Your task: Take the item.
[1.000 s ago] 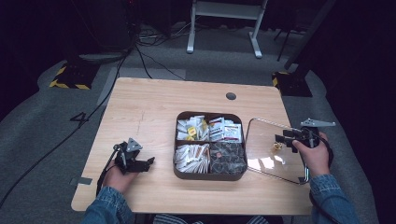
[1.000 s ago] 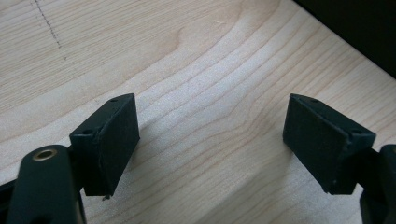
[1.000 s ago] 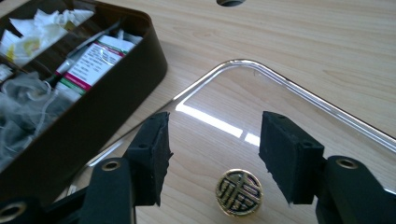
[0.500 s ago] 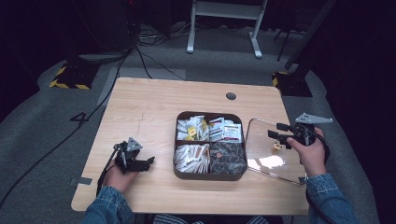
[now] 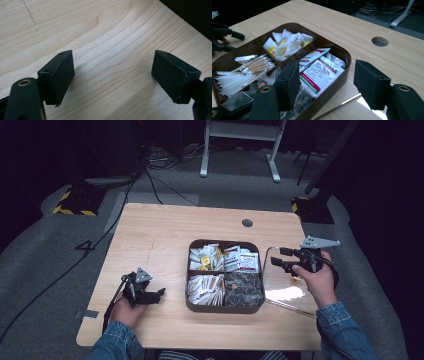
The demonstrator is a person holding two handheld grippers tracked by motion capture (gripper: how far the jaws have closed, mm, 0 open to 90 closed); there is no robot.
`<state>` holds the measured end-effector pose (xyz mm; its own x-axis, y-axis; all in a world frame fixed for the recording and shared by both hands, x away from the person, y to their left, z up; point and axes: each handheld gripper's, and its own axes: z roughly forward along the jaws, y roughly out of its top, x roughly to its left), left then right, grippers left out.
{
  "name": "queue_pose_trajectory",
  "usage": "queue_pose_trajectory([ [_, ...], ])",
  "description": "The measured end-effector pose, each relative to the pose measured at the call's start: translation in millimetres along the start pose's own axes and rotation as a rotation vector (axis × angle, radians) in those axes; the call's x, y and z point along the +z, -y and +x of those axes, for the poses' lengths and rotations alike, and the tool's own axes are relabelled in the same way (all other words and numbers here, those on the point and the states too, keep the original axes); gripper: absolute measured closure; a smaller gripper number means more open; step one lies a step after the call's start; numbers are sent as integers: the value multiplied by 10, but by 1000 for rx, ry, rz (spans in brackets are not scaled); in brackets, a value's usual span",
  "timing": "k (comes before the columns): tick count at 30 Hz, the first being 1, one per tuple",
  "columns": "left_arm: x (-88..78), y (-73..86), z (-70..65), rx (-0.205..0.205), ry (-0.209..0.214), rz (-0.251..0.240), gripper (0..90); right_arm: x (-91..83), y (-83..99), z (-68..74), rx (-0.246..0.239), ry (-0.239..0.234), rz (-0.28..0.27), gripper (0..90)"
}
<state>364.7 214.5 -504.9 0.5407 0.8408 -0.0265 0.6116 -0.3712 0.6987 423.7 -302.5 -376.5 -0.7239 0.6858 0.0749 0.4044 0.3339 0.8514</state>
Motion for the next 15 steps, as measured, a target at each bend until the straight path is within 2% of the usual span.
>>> queue_pose_trajectory([
  [15, -12, 7, -11, -5, -8, 4, 190, 263, -183, 364, -57, -93, 0, 398],
])
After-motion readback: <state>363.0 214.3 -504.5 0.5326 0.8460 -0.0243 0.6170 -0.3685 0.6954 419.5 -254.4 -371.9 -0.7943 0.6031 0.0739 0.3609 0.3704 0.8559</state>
